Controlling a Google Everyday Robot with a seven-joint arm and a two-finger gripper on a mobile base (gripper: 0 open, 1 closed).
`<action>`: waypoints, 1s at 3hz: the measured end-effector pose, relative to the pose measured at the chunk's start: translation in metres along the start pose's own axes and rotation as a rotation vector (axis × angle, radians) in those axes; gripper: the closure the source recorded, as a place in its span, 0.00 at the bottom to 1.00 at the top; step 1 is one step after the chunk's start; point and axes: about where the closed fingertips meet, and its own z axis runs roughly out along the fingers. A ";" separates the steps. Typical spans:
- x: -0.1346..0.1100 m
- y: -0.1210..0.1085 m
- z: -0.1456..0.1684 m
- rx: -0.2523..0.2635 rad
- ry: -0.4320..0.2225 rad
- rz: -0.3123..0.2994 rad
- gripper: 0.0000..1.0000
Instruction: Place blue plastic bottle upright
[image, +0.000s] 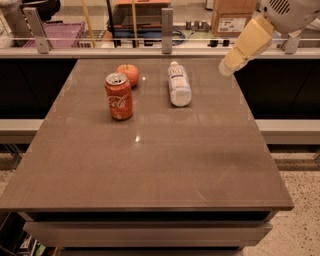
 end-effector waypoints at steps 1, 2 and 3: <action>-0.005 0.002 0.001 -0.010 0.002 0.040 0.00; -0.021 0.010 0.008 -0.068 0.022 0.174 0.00; -0.040 0.012 0.020 -0.124 0.053 0.312 0.00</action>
Offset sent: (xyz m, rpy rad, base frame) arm 0.0225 0.0365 -0.0015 0.2192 0.1619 -0.2823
